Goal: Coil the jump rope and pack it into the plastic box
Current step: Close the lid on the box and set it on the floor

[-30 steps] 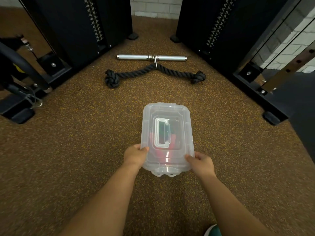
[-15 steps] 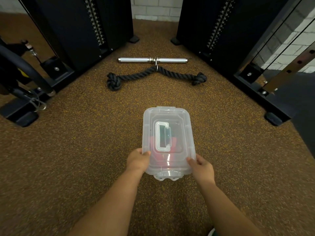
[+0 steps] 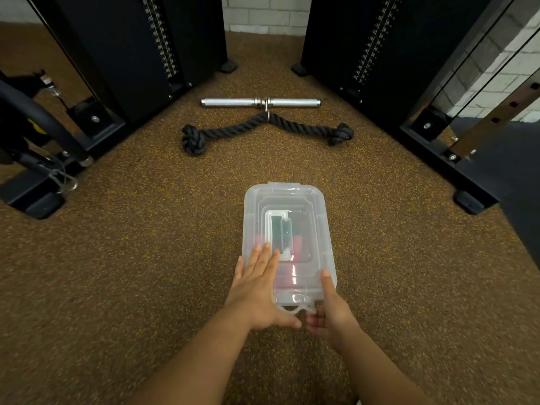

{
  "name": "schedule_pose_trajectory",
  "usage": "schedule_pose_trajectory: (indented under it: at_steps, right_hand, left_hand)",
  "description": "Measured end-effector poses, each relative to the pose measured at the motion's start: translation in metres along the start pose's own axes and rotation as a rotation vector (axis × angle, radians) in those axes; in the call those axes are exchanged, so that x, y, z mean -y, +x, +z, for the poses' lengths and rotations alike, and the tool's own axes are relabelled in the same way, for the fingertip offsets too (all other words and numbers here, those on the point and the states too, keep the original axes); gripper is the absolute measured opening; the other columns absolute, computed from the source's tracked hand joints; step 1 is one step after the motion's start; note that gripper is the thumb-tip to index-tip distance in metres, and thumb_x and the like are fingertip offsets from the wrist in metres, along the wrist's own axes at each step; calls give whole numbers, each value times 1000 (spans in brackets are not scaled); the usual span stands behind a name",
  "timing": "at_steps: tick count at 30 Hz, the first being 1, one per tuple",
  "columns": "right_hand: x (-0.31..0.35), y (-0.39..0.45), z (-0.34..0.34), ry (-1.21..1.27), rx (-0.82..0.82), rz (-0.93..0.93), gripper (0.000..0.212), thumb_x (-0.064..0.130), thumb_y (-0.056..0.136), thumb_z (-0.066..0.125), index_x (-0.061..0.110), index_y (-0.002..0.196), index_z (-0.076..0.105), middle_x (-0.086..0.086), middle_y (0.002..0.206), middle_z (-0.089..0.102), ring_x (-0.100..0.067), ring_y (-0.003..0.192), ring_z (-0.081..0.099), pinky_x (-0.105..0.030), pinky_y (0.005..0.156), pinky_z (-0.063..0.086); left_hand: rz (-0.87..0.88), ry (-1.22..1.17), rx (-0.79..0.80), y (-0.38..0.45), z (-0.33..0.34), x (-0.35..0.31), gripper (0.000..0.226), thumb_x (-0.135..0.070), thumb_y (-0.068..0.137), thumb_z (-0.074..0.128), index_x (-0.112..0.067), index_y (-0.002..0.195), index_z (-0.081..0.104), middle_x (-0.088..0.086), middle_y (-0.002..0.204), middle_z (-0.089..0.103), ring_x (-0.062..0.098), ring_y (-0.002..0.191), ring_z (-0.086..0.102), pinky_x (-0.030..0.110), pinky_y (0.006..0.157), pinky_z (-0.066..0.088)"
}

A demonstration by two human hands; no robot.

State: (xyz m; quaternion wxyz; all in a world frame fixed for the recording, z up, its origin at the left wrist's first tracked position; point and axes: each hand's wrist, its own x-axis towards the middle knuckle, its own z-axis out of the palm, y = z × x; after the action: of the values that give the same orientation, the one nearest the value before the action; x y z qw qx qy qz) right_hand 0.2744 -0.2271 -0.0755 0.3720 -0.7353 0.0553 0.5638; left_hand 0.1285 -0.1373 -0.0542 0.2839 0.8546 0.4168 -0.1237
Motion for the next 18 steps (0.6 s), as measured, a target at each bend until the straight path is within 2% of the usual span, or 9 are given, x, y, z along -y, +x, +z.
schedule_pose_trajectory:
  at_steps: [2,4,8,14,16,18]
  right_hand:
    - [2,-1,-1,-21,-14,-5,72,72,82,40,7,107,59,-14,74,61,-24,59,56,-37,61,55]
    - [6,-3,-1,-26,7,16,69,69,85,40,7,106,59,-13,70,58,-24,60,54,-38,62,55]
    - [9,-7,0,-24,26,36,65,67,87,39,7,102,59,-11,69,55,-23,59,53,-38,61,54]
    - [17,-8,3,27,47,68,51,57,91,44,8,100,58,-5,58,45,-20,52,49,-43,67,58]
    - [20,-10,-1,-35,60,80,53,58,91,44,8,103,58,-7,60,49,-22,55,53,-43,67,58]
    - [21,-9,-4,-139,14,39,60,59,90,44,4,106,57,-10,66,56,-23,58,57,-37,62,56]
  left_hand:
    - [-24,63,11,0,-1,-2,143,-73,50,71,-27,146,-24,-7,148,-40,13,135,-40,46,117,-14]
    - [-47,112,-3,2,-2,-4,135,-58,60,76,-25,147,-21,-6,151,-36,16,138,-36,47,118,-8]
    - [-54,134,-29,5,-4,-5,116,-35,75,73,-25,149,-14,-3,157,-26,18,142,-27,46,120,-2]
    - [-65,79,44,8,-12,-8,113,-35,75,75,-26,151,-9,-4,159,-20,18,144,-22,45,119,-4]
    - [-67,66,39,8,-13,-8,113,-34,75,75,-26,151,-9,-5,159,-20,18,144,-22,44,119,-5]
    - [-66,52,18,8,-11,-7,113,-34,75,75,-27,151,-8,-6,159,-19,17,143,-22,43,118,-6]
